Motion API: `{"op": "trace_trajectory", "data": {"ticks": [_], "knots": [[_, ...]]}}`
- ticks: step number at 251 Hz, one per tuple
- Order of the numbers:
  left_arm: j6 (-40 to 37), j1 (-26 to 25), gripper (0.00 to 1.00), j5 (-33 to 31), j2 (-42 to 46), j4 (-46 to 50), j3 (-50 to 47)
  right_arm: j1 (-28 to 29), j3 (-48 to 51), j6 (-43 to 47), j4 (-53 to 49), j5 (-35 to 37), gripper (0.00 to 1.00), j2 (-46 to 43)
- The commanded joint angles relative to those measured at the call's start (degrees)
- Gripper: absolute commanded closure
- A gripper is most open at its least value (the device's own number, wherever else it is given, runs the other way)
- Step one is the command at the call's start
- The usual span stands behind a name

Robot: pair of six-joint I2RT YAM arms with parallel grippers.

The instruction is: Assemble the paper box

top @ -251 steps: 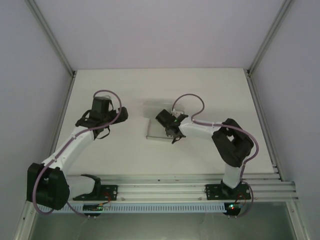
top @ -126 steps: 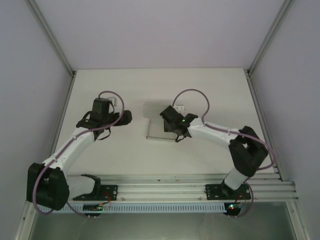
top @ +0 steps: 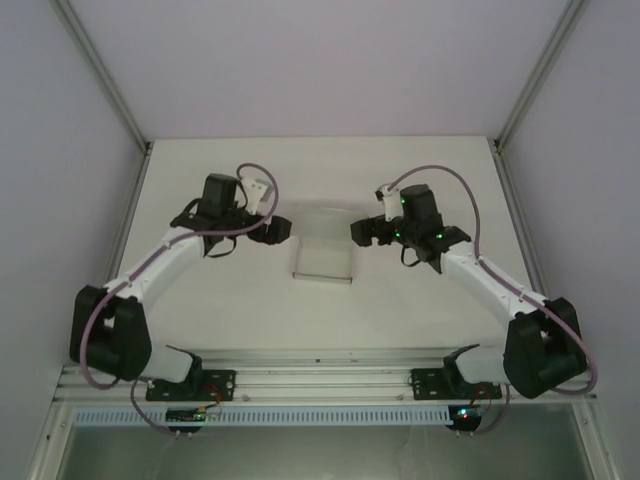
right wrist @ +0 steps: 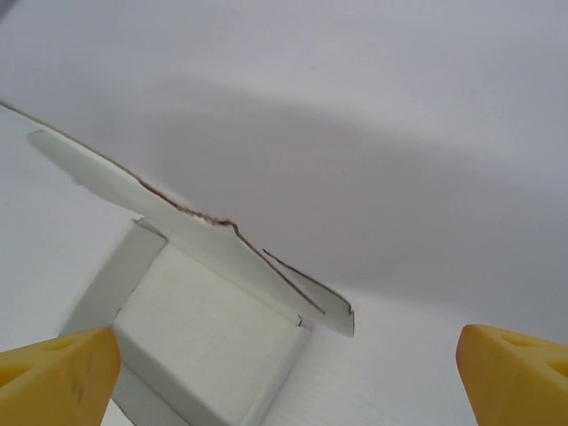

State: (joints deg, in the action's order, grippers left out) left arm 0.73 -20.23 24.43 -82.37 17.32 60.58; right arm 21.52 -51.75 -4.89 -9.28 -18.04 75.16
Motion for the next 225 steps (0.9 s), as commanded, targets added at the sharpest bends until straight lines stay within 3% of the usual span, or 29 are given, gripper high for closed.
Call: {"op": "trace_trajectory", "data": {"ticks": [1, 31, 76, 108, 149, 163, 192, 225], "knots": [[-9.0, 0.8, 0.0, 7.5, -5.1, 3.2, 6.3, -3.0, -4.5, 10.2, -3.8, -17.0, 0.08, 2.1], [-16.7, 0.8, 0.09, 11.5, -11.3, 9.1, 12.3, -5.6, -8.7, 15.1, -8.0, -18.3, 0.11, 6.8], [-22.9, 0.6, 0.25, 13.0, -17.8, 16.4, 19.0, -7.1, -13.9, 17.9, -12.1, -19.2, 0.3, 13.6], [-24.8, -0.2, 0.36, 12.1, -20.0, 17.9, 20.9, -6.4, -16.0, 20.7, -13.5, -15.2, 0.35, 16.8], [-25.7, -1.4, 0.56, 10.5, -20.9, 18.8, 22.2, -5.5, -19.9, 21.5, -17.1, -12.3, 0.53, 20.7], [-25.9, -1.9, 0.59, 9.7, -20.7, 18.9, 22.0, -5.2, -20.6, 22.2, -18.1, -11.9, 0.61, 21.4], [-26.1, -2.8, 0.79, 7.0, -20.3, 17.9, 21.6, -4.6, -21.5, 22.3, -19.3, -11.8, 0.77, 22.2], [-25.8, -3.7, 0.99, 5.5, -20.3, 18.6, 22.1, -3.9, -21.8, 22.6, -20.0, -11.3, 0.86, 22.1]]}}
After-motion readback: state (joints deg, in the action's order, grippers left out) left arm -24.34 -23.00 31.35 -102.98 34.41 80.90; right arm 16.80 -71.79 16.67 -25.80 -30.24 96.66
